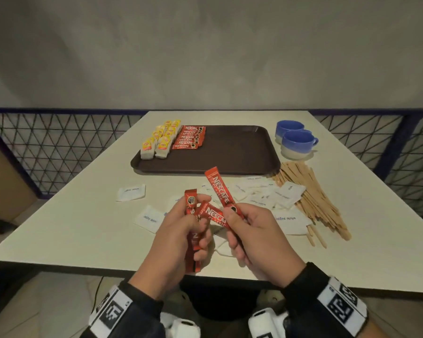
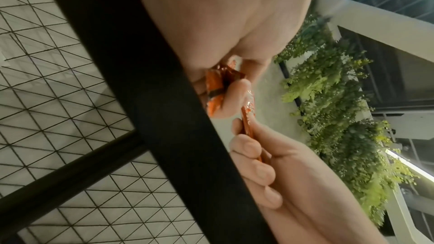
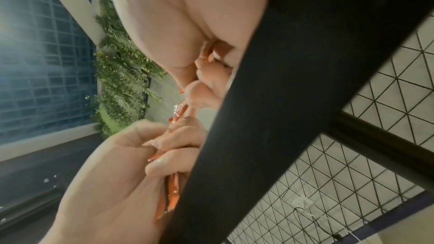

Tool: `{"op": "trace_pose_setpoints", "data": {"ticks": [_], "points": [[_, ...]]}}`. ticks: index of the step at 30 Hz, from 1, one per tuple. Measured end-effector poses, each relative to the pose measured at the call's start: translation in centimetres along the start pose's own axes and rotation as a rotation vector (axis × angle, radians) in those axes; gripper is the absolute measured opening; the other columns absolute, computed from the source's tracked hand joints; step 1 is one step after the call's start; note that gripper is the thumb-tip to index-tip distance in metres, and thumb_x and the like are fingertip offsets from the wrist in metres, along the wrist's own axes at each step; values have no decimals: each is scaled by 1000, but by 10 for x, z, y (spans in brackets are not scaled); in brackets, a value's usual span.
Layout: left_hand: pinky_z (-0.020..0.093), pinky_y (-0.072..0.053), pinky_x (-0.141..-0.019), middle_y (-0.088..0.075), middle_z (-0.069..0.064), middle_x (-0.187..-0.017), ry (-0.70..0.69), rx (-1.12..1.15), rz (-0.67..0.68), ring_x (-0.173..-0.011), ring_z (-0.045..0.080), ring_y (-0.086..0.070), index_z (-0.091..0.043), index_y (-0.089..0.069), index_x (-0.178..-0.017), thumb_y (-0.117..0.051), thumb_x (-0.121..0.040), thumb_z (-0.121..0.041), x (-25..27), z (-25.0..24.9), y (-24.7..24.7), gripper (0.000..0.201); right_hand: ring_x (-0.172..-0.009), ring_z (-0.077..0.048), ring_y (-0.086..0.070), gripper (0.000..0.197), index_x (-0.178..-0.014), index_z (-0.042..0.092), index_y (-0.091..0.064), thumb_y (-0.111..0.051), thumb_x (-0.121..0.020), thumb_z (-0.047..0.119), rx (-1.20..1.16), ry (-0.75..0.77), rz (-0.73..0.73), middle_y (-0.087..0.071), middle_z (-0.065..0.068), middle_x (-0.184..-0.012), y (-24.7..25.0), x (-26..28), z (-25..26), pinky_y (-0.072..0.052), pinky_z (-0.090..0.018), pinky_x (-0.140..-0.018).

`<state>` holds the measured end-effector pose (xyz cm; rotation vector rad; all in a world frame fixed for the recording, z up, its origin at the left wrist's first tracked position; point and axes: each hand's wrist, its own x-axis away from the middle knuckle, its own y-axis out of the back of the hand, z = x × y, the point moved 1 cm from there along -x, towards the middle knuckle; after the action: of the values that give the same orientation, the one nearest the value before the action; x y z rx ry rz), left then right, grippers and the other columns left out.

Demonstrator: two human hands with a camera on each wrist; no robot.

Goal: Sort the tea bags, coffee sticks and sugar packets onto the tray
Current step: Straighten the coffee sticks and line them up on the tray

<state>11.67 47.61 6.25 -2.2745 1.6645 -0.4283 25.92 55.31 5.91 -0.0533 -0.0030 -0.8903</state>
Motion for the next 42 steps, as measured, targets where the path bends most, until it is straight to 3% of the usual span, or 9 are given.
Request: {"op": "trace_pose_setpoints", "data": {"ticks": [7, 14, 19, 24, 28, 32, 34, 39, 42], "points": [[27, -32, -46, -42, 13, -59, -98, -204, 53, -45, 19, -34, -17, -61, -91, -63, -102, -29, -2, 6, 3, 16, -46, -12, -42, 31, -95, 6, -65, -51, -105, 32, 140, 116, 4, -50, -3, -58, -4, 0, -6, -34, -24, -43], [22, -31, -40, -43, 10, -55, -108, -107, -15, -42, 16, -31, -22, -68, -72, -78, -90, -35, 5, 4, 11, 24, -43, -23, -44, 36, -81, -2, -58, -57, -101, 28, -70, 27, -2, -48, -15, -60, 12, 6, -3, -32, -28, -42], [19, -29, -40, -57, 2, -56, -108, -59, -57, -43, 11, -36, -13, -72, -87, -75, -85, -27, 6, 2, 11, 15, -43, -15, -37, 25, -75, 4, -62, -54, -88, 23, -17, 4, 65, -42, -3, -52, 9, 11, 0, -26, -23, -39], [18, -32, -38, -64, 1, -62, -110, -50, -66, -41, 8, -38, -14, -70, -120, -77, -82, -23, 4, 2, 11, 39, -49, -17, -33, 35, -70, -11, -44, -51, -76, 23, 14, 23, 106, -37, -12, -61, 8, 12, 2, -26, -20, -40], [16, -31, -38, -63, 1, -58, -90, -73, -51, -41, 7, -40, -5, -66, -94, -76, -80, -29, 5, 3, 10, 29, -51, -17, -36, 37, -74, -12, -47, -51, -77, 25, 70, 43, 86, -40, -13, -62, 7, 12, 2, -27, -22, -43], [17, -33, -39, -64, 2, -59, -115, -31, -92, -41, 9, -43, -4, -64, -97, -77, -80, -31, 6, 3, 11, 35, -60, -35, -49, 19, -87, 9, -63, -58, -86, 27, 61, 188, -10, -61, -22, -77, 7, 15, -1, -38, -31, -50], [17, -35, -40, -65, 3, -62, -122, -33, -115, -42, 8, -45, -5, -65, -98, -76, -81, -32, 7, 2, 11, 34, -77, -38, -61, 23, -104, 18, -64, -66, -86, 33, 47, 262, -94, -67, -8, -95, 8, 18, -3, -46, -35, -56], [19, -39, -44, -63, -2, -58, -152, -78, -166, -43, 8, -48, -14, -67, -90, -76, -83, -35, 10, 0, 6, 24, -111, -2, -59, 52, -123, 50, -54, -81, -78, 50, 354, 418, -171, -56, 25, -116, 0, 22, -4, -58, -20, -78], [24, -50, -55, -63, -6, -58, -179, -121, -201, -50, 7, -56, -20, -68, -86, -76, -86, -33, 13, 1, 2, 15, -116, 0, -54, 46, -126, 34, -60, -78, -84, 32, 628, 634, -158, -53, 15, -121, -7, 22, -9, -48, -8, -86]]}}
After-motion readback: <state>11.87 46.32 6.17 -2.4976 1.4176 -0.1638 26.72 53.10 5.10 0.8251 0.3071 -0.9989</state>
